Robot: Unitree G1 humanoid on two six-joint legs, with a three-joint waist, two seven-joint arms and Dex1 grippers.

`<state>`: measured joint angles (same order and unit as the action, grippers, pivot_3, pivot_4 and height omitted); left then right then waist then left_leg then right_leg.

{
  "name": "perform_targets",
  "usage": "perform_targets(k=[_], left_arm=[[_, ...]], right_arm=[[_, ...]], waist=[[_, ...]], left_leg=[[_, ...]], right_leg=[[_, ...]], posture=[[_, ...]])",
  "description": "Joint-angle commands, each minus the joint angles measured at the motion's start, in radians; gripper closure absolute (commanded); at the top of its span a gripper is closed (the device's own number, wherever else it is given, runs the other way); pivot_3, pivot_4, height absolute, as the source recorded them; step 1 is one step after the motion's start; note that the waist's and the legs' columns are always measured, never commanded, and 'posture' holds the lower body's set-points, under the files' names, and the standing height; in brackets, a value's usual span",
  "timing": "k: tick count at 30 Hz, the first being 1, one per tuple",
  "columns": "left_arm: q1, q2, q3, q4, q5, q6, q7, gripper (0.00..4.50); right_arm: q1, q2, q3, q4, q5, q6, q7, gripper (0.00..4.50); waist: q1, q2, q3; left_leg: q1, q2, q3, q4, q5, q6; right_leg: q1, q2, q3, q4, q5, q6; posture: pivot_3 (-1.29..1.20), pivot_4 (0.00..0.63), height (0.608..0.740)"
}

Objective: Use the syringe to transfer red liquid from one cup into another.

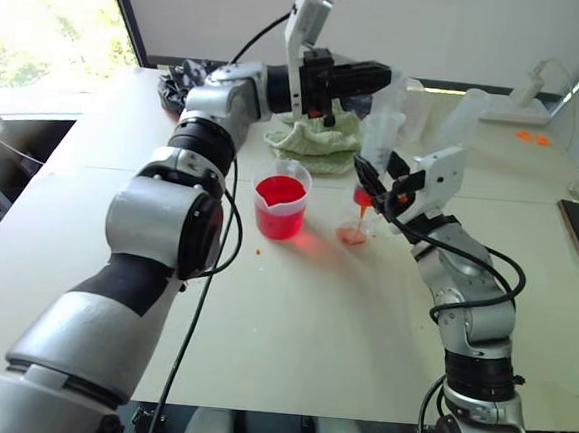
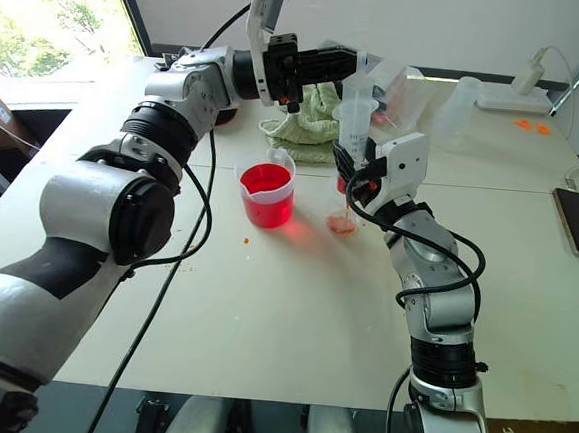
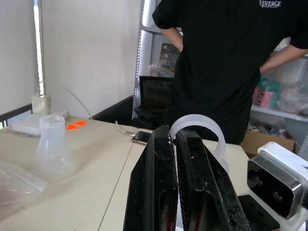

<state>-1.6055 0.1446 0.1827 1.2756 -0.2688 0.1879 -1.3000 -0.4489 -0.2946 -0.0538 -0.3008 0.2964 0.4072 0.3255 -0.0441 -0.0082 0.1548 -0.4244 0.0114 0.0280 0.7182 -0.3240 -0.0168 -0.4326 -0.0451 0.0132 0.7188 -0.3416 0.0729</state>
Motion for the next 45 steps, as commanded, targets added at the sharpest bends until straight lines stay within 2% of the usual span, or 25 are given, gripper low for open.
perform_targets(k=[1, 45], left_arm=[[-0.011, -0.034, -0.017, -0.014, 0.019, 0.014, -0.043, 4.47], [0.085, -0.082, -0.062, -0.072, 0.069, 0.041, -0.101, 4.47]], right_arm=[[-0.033, 0.008, 0.008, -0.042, -0.002, -0.041, 0.008, 3.1], [-0.082, 0.017, -0.002, 0.004, -0.018, -0.077, 0.022, 3.1]], waist=[[0.0, 0.0, 0.0], [0.0, 0.0, 0.0]], left_leg=[[0.0, 0.0, 0.0, 0.0, 0.0, 0.0], [0.0, 0.0, 0.0, 0.0, 0.0, 0.0]], right_leg=[[0.0, 0.0, 0.0, 0.0, 0.0, 0.0], [0.0, 0.0, 0.0, 0.0, 0.0, 0.0]], posture=[[0.0, 0.15, 0.711], [0.0, 0.15, 0.711]])
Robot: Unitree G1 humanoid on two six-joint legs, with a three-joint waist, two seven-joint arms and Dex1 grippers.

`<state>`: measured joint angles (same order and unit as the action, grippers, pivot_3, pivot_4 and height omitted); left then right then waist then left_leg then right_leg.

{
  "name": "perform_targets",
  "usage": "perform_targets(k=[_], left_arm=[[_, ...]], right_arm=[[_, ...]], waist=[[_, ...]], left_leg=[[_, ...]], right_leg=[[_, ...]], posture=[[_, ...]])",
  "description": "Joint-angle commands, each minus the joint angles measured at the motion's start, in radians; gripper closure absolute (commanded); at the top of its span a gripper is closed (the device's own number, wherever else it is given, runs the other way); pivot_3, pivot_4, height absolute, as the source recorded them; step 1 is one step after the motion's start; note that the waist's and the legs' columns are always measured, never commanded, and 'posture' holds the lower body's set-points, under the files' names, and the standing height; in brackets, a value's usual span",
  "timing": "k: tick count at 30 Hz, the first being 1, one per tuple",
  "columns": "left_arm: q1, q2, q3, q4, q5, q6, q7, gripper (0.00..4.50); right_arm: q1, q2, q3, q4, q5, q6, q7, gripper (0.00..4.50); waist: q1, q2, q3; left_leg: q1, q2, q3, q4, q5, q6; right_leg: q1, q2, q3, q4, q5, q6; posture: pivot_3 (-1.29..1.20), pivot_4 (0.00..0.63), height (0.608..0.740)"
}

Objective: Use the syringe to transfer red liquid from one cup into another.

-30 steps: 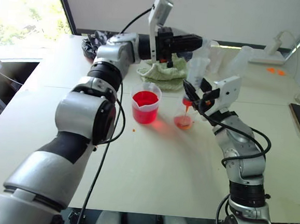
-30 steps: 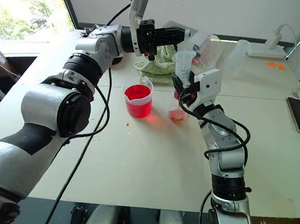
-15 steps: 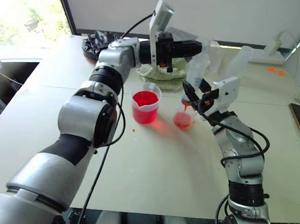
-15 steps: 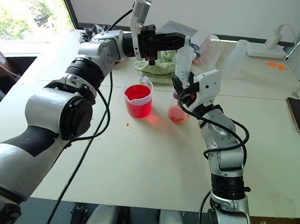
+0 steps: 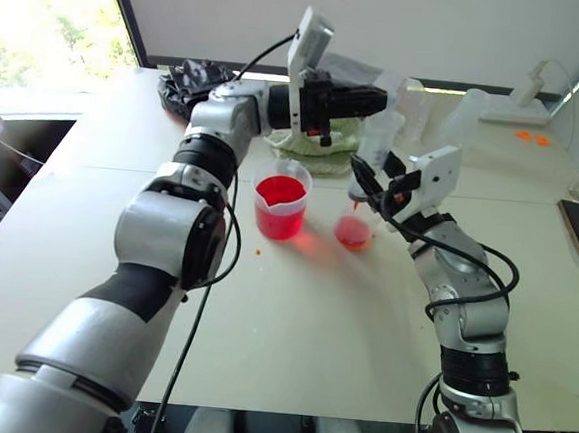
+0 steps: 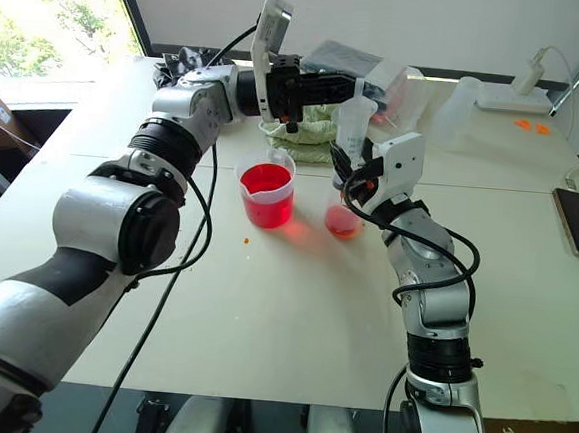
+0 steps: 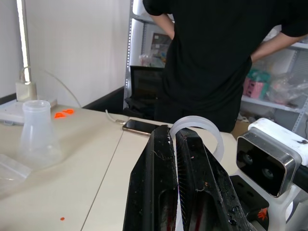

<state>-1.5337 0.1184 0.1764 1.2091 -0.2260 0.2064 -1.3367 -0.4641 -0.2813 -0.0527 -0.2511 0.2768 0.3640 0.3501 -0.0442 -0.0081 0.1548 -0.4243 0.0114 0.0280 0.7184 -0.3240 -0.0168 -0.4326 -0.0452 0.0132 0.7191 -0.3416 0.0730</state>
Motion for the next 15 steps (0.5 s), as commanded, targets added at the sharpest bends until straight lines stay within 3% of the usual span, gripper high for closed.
perform_targets(k=[1, 15], left_arm=[[0.014, -0.056, -0.056, -0.006, 0.026, 0.023, -0.065, 4.47], [-0.013, -0.056, -0.034, -0.025, -0.007, 0.069, -0.069, 4.47]], right_arm=[[-0.067, 0.003, -0.003, -0.045, 0.002, -0.034, -0.003, 3.1], [-0.06, -0.005, -0.007, -0.048, 0.004, -0.028, -0.001, 3.1]], waist=[[0.0, 0.0, 0.0], [0.0, 0.0, 0.0]], left_leg=[[0.0, 0.0, 0.0, 0.0, 0.0, 0.0], [0.0, 0.0, 0.0, 0.0, 0.0, 0.0]], right_leg=[[0.0, 0.0, 0.0, 0.0, 0.0, 0.0], [0.0, 0.0, 0.0, 0.0, 0.0, 0.0]], posture=[[0.0, 0.15, 0.711], [0.0, 0.15, 0.711]])
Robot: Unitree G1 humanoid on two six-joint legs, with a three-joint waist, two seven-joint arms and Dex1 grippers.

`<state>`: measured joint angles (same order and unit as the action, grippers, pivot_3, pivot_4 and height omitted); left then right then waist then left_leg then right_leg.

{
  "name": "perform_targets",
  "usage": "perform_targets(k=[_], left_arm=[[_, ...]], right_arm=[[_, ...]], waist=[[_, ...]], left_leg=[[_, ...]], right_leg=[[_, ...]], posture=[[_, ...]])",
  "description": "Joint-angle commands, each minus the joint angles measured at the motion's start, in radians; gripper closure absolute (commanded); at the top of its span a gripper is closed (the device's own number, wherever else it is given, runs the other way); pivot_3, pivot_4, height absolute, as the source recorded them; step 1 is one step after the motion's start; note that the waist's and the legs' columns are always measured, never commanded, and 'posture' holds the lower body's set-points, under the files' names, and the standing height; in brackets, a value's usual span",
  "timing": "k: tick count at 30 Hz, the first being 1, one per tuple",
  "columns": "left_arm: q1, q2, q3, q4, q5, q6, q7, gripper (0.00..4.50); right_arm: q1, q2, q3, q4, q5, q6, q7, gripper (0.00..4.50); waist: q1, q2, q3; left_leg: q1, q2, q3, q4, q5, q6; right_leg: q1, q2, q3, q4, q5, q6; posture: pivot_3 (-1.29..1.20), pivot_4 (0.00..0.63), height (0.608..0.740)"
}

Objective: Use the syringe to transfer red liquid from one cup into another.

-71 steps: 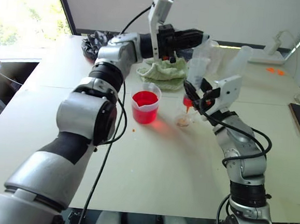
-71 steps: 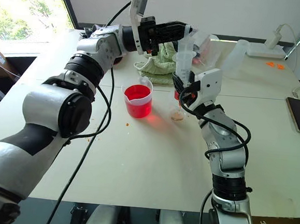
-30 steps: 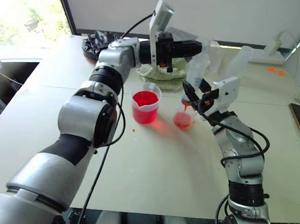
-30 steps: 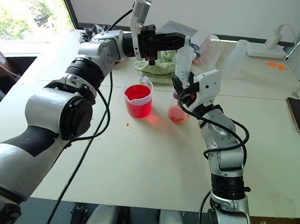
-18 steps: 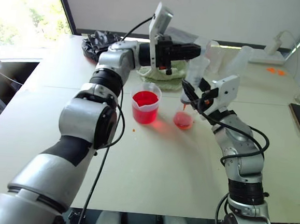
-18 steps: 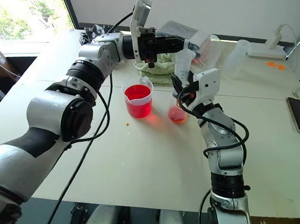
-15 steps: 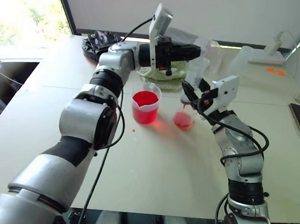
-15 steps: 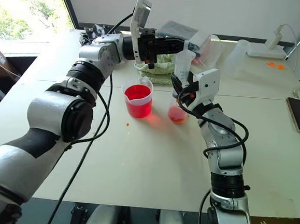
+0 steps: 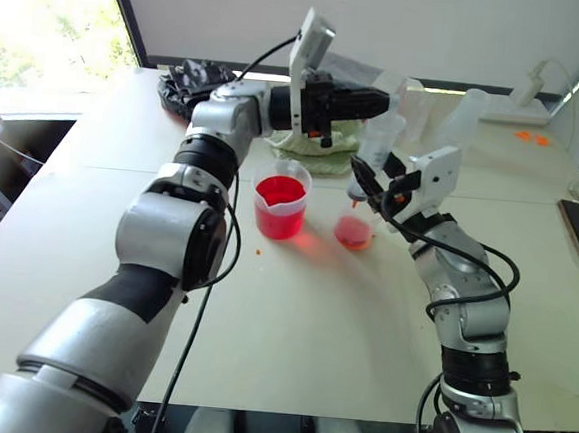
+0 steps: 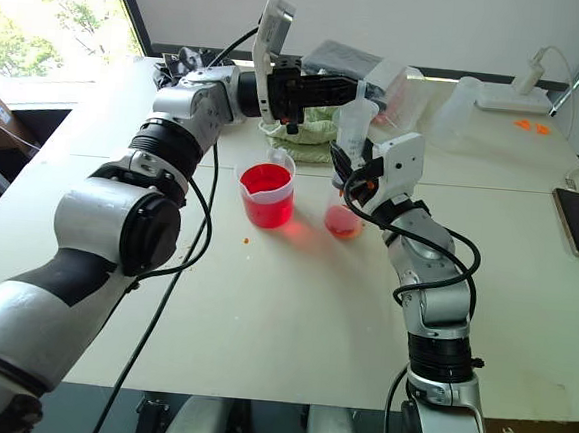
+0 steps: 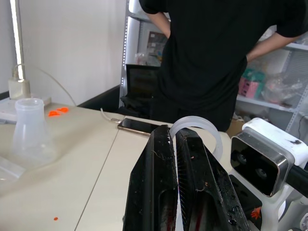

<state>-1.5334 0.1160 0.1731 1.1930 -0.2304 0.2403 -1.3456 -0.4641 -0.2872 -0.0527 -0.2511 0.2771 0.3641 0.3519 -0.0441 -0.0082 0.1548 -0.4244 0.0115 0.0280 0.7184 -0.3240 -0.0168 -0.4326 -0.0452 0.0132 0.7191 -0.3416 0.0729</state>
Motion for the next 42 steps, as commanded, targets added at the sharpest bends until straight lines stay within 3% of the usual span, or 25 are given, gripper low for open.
perform_targets(k=[1, 8, 28, 42], left_arm=[[-0.013, -0.052, -0.029, -0.007, -0.003, 0.038, -0.057, 3.84], [-0.007, -0.038, -0.027, -0.015, 0.001, 0.043, -0.065, 0.66], [-0.025, 0.104, 0.002, -0.041, -0.013, 0.015, -0.062, 0.66], [0.024, 0.193, 0.046, -0.179, -0.102, 0.101, -0.06, 0.66]], right_arm=[[-0.06, 0.001, -0.007, -0.048, 0.003, -0.028, -0.004, 3.1], [-0.063, -0.005, -0.013, -0.049, 0.006, -0.024, -0.001, 3.1], [-0.078, -0.034, -0.035, -0.04, 0.025, 0.014, 0.016, 3.1], [-0.109, -0.178, -0.075, -0.1, 0.11, 0.19, 0.091, 3.1]], waist=[[0.001, 0.0, 0.0], [0.0, 0.0, 0.0], [0.0, 0.0, 0.0], [0.0, 0.0, 0.0]], left_leg=[[0.0, 0.0, 0.0, 0.0, 0.0, 0.0], [0.0, 0.0, 0.0, 0.0, 0.0, 0.0], [0.0, 0.0, 0.0, 0.0, 0.0, 0.0], [0.0, 0.0, 0.0, 0.0, 0.0, 0.0]], right_leg=[[0.0, 0.0, 0.0, 0.0, 0.0, 0.0], [0.0, 0.0, 0.0, 0.0, 0.0, 0.0], [0.0, 0.0, 0.0, 0.0, 0.0, 0.0], [0.0, 0.0, 0.0, 0.0, 0.0, 0.0]], posture=[[0.0, 0.15, 0.711], [0.0, 0.15, 0.711], [0.0, 0.15, 0.711], [0.0, 0.15, 0.711]])
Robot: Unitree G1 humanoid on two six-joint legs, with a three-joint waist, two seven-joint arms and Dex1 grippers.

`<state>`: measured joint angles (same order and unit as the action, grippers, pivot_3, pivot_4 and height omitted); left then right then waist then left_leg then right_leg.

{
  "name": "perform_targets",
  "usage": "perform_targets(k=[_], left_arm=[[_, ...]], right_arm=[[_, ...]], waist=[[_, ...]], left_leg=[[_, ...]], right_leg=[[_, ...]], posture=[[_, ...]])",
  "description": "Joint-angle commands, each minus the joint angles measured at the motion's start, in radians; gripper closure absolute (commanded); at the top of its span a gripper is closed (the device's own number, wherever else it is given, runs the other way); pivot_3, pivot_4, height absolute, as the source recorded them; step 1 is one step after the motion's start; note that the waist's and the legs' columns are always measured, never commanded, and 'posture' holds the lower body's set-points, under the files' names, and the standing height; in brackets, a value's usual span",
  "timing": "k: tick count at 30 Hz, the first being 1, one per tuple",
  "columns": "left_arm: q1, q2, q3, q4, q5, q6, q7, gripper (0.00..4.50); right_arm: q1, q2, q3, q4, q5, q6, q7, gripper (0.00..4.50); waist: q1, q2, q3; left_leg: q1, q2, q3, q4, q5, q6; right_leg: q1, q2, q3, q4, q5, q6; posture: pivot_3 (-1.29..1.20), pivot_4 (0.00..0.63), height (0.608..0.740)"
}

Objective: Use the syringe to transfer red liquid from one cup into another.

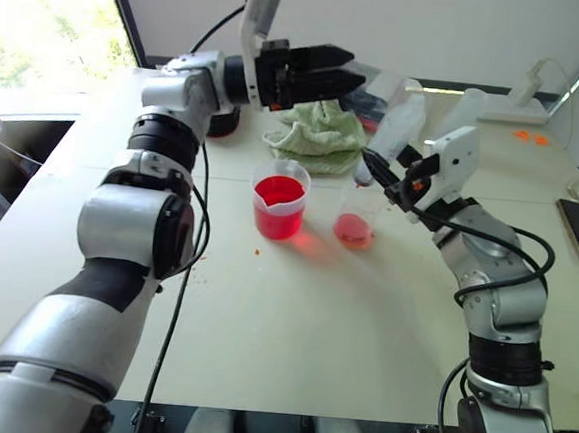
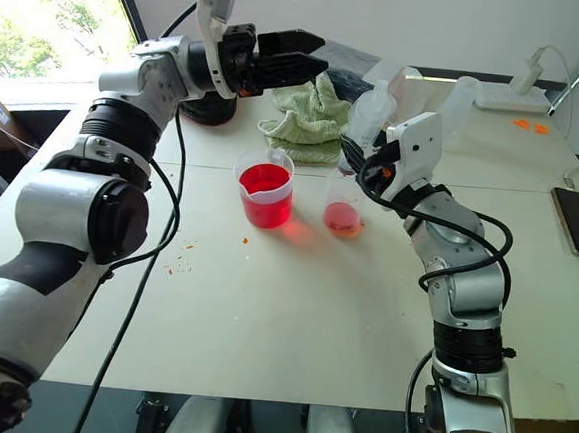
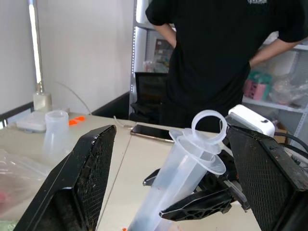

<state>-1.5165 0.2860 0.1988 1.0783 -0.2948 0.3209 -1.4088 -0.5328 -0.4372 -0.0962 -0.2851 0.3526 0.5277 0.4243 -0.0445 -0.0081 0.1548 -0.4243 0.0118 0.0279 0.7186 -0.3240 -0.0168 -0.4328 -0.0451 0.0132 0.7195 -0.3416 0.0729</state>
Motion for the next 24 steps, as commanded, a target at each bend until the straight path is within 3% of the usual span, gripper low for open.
perform_targets(k=[1, 13, 24], left_arm=[[0.019, 0.031, 0.023, -0.083, -0.044, 0.029, 0.004, 0.66], [0.155, 0.142, 0.027, -0.295, -0.11, 0.13, 0.059, 0.66], [0.232, 0.199, 0.029, -0.413, -0.159, 0.186, 0.111, 0.66]], right_arm=[[-0.045, -0.04, -0.033, -0.068, 0.042, 0.04, 0.025, 3.1], [-0.153, -0.183, -0.08, -0.055, 0.215, 0.308, 0.126, 3.1], [-0.198, -0.278, -0.113, 0.03, 0.263, 0.369, 0.204, 3.1]], waist=[[0.0, 0.0, 0.0], [0.001, 0.0, 0.0], [0.002, 0.0, 0.0]], left_leg=[[0.0, 0.0, 0.0, 0.0, 0.0, 0.0], [0.0, 0.0, 0.0, 0.001, 0.0, 0.0], [-0.001, 0.0, 0.0, 0.001, 0.0, 0.0]], right_leg=[[0.0, 0.0, 0.0, 0.0, 0.0, 0.0], [0.0, 0.0, 0.0, 0.0, 0.0, 0.0], [0.0, 0.0, 0.0, 0.0, 0.0, 0.0]], posture=[[0.0, 0.15, 0.711], [0.0, 0.15, 0.711], [0.0, 0.15, 0.711]])
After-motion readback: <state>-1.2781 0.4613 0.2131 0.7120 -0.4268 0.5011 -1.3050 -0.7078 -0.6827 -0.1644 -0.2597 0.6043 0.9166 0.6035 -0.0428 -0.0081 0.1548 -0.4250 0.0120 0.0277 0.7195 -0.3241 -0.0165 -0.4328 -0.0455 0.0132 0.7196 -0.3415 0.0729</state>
